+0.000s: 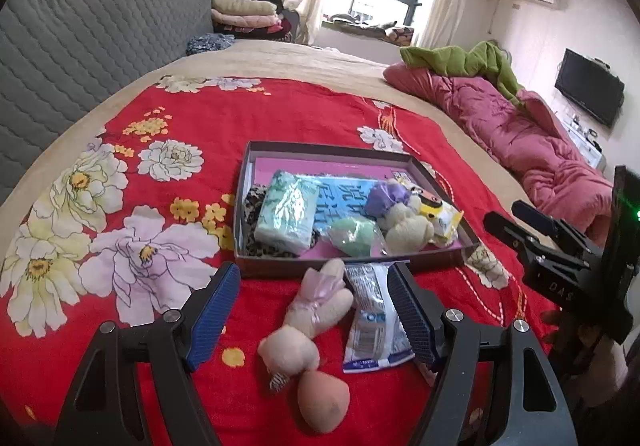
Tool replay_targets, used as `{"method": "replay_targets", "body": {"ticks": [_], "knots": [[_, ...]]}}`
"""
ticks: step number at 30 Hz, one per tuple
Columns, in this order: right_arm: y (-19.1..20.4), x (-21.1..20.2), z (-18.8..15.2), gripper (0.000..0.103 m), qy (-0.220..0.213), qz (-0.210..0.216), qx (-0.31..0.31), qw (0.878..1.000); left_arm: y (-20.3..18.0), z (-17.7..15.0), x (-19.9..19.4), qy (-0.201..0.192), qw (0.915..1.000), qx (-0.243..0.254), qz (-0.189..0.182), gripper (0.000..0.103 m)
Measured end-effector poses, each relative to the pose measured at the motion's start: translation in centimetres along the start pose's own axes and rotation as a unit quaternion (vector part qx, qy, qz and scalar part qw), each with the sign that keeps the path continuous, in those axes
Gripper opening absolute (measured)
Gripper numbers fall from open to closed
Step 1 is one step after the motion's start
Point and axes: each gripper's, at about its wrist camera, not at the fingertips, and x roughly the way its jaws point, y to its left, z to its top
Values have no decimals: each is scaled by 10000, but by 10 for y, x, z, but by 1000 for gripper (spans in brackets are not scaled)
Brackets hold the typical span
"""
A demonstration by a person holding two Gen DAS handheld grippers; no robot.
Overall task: Organize soft objects
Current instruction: 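Move the right tool to the green-white wipes pack while the left tool approaches the pink sponge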
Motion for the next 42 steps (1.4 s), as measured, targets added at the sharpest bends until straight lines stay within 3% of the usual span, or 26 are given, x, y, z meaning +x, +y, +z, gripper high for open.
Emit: {"method": "replay_targets", "body": {"ticks": [18, 27, 42], "knots": [[9, -20, -15, 71, 258, 254, 124, 9993, -12, -41, 0, 778, 9969, 53, 72, 77], [16, -15, -37, 71, 833, 562, 408, 9941, -10, -57, 4, 1108, 9938, -42, 69, 77], [39, -1, -67, 71, 1473, 741, 90, 9863, -9, -71, 24, 1509, 9882, -208, -144, 77]]}}
